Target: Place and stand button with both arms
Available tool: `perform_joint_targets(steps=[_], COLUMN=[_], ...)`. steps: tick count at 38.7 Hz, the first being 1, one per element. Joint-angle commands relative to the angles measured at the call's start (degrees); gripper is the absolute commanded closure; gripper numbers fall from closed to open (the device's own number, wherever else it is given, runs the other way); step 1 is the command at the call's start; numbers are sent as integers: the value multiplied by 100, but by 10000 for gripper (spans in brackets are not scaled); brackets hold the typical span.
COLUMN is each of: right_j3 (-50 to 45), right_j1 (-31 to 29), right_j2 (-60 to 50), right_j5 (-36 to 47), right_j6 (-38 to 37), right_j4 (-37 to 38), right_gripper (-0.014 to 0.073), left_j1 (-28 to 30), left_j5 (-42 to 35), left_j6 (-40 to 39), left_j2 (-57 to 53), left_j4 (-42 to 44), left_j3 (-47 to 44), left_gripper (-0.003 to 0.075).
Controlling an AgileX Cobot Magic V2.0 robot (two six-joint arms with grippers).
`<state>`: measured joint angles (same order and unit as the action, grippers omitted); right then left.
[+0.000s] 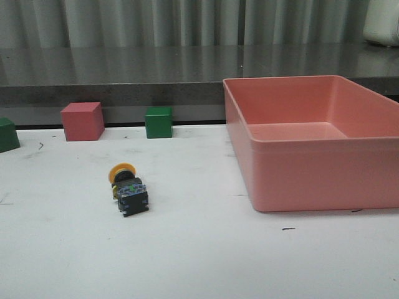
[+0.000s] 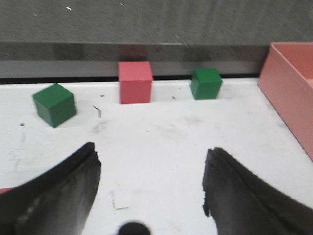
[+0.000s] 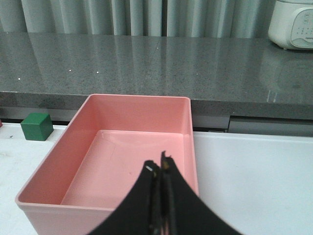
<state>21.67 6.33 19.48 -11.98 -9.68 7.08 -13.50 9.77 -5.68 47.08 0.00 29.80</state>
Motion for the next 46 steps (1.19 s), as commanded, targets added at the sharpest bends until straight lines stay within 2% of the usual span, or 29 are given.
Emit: perform_joint_targets(steps=[1,5,9,15,20,26,46], right_j3=[149,149,149,149,149,149,149], right_j1=[-13,-13,-13,-13,-13,-13,-13], right_j2=[34,34,34,34,34,34,34], right_j5=[502,502,502,502,502,502,502], right_j6=[46,46,46,46,46,46,46], right_j4=[87,87,87,87,87,87,87], right_gripper=[657,657,657,657,657,657,657], left_j1=[-482,-785,-851,-840,-840,-840,-840], left_j5=[-446,-446,-205,988,2035,2707,5160], left_j6=[7,7,7,7,7,-3,-930], left_j2=[570,1170,1748,2671,3486,4366,6595], left_j4=[-68,-484,-1019,-1525,-1537,-1537,-1543], left_j3=[473,820,1243,2145,2938,3751,5913], left_gripper=[283,278,276,262,211,119,121])
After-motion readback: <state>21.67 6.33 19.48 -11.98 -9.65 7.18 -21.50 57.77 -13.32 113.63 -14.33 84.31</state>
